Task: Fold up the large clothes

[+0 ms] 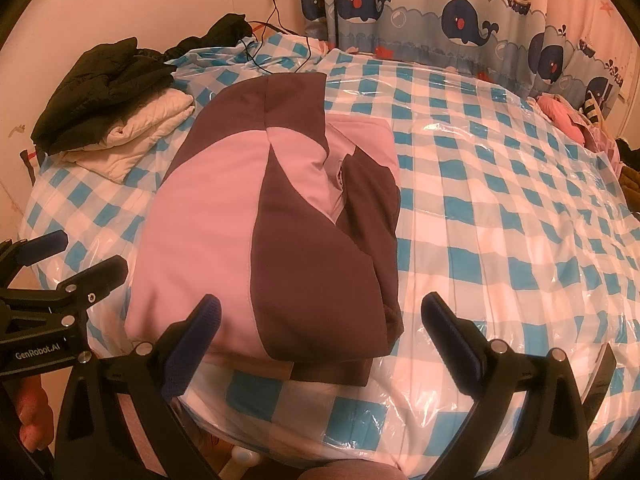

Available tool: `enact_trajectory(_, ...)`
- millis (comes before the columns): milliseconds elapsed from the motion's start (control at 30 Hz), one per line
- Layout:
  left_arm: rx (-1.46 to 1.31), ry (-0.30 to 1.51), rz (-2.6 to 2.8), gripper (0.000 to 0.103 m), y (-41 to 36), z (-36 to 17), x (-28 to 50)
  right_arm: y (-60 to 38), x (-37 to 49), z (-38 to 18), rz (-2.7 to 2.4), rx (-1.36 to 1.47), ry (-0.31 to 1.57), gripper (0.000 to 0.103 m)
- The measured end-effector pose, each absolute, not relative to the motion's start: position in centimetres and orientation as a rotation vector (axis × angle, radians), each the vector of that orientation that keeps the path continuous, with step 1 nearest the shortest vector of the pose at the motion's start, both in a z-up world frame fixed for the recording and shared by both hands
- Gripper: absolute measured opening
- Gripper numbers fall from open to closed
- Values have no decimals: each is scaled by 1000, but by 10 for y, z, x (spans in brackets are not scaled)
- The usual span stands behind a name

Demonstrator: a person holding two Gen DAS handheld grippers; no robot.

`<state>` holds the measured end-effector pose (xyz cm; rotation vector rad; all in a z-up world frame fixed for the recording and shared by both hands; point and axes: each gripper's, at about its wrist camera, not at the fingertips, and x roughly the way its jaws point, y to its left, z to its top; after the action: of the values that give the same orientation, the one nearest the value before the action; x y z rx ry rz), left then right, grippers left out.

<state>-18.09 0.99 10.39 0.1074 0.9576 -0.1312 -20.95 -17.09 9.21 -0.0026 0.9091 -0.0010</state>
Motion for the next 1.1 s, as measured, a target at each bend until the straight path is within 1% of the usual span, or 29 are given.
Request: enact_trajectory(1100,107,966,-135,95,6,103,-180,-171,-208,92,-1,-2,911,96)
